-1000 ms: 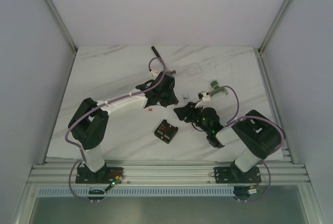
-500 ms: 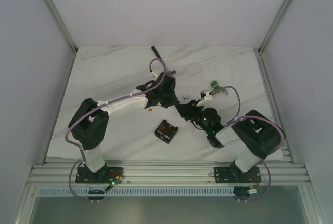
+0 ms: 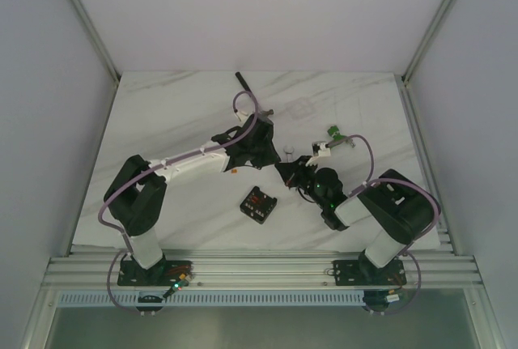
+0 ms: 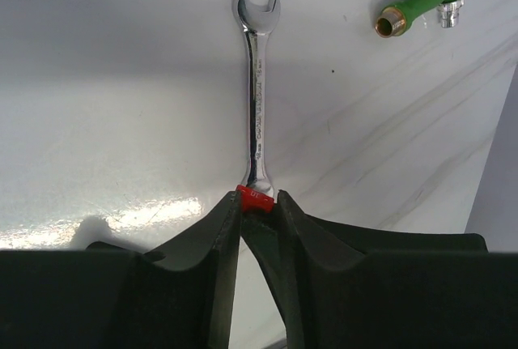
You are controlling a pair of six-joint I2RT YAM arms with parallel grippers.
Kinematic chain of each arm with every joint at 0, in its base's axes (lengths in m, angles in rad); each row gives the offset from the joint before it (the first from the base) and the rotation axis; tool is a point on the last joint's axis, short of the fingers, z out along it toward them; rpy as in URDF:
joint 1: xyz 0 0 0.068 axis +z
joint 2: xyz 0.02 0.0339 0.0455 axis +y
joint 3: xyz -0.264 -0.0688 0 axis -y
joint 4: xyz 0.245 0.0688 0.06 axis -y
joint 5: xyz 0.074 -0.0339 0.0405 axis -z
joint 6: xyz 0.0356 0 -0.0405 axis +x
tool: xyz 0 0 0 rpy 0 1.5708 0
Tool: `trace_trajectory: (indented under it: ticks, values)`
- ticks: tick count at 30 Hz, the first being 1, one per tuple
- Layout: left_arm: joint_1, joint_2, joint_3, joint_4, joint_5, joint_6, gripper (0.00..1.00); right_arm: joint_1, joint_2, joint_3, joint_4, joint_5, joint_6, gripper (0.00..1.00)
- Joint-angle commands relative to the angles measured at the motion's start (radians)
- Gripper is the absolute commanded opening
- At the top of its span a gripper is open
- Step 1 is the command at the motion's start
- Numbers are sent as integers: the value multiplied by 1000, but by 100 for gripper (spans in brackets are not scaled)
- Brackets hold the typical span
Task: Snap on the fuse box
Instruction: Pick up the fuse from the center of the board.
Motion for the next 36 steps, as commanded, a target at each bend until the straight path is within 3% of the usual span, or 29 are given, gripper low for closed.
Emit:
trace_trajectory:
  ticks: [1,3,8,15,22,26,33,36]
  values:
    - [-8,-31,-12,15,16,-11,35,-1,10,6,69,3,-23,0]
    - [-8,-36,-14,15,13,-4,38,-1,1,6,60,-5,-32,0]
    - [-5,-97,-34,16,-34,74,61,-20,-49,-2,19,-78,-83,0]
    - [-3,-225,-96,45,-84,353,75,-117,-201,2,-122,-339,-175,0]
    - [1,-354,-198,181,-13,628,71,-179,-373,64,-393,-565,-327,0]
    - [22,-450,-263,270,159,758,67,-228,-444,122,-553,-727,-417,0]
    - [41,-514,-322,362,425,900,66,-272,-473,222,-692,-924,-491,0]
    - [41,-519,-326,374,503,945,61,-272,-460,251,-710,-980,-504,0]
